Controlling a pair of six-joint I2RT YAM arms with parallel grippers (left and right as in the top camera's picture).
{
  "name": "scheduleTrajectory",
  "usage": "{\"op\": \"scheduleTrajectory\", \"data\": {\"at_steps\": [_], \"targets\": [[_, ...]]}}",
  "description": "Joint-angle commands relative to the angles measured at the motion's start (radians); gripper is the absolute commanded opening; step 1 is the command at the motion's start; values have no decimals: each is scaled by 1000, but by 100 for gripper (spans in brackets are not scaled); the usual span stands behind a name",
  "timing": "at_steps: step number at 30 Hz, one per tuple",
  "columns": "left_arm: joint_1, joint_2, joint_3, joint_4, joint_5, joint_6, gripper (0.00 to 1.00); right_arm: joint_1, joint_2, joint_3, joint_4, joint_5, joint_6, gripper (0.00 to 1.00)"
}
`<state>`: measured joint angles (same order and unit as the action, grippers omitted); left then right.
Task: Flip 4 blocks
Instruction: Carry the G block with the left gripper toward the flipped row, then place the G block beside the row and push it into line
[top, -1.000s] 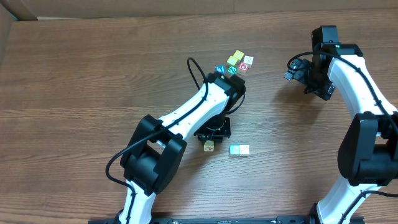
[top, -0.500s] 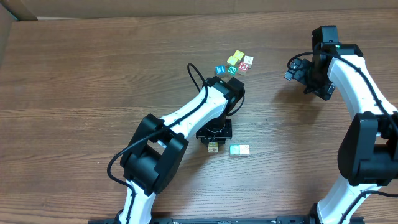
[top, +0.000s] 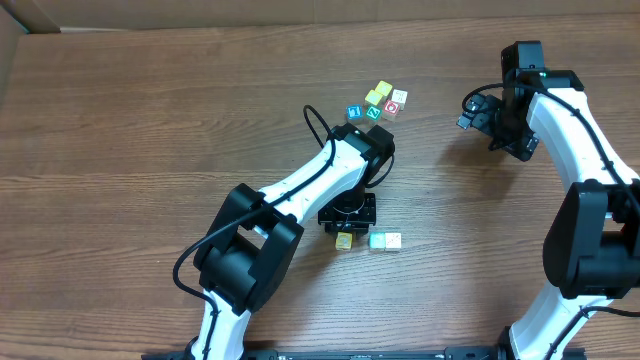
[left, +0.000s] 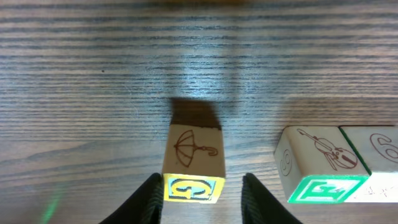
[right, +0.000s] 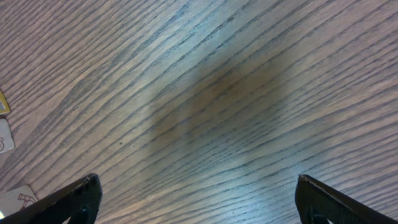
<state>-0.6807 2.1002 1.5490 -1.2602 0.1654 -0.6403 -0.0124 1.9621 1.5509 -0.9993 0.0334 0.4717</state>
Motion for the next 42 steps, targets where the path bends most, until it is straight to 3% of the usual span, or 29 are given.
{"op": "scheduleTrajectory", "data": {"at_steps": [1, 8, 9, 10, 16, 26, 42], "targets": [[26, -25, 28, -30, 2, 35, 31, -1, -1, 6, 2, 2, 6, 100], [154, -134, 86, -82, -14, 66, 30, -1, -1, 6, 2, 2, 6, 100], [170, -153, 85, -95, -19, 72, 26, -1, -1, 6, 2, 2, 6, 100], [182, -166, 84, -107, -26, 78, 5, -1, -1, 6, 2, 2, 6, 100], [182, -187, -5, -119, -122, 75, 5, -1, -1, 6, 2, 2, 6, 100], [165, -187, -335, 232, -60, 27, 4, -1, -1, 6, 2, 2, 6, 100], [133, -187, -356, 309, 150, 42, 4, -1, -1, 6, 2, 2, 6, 100]]}}
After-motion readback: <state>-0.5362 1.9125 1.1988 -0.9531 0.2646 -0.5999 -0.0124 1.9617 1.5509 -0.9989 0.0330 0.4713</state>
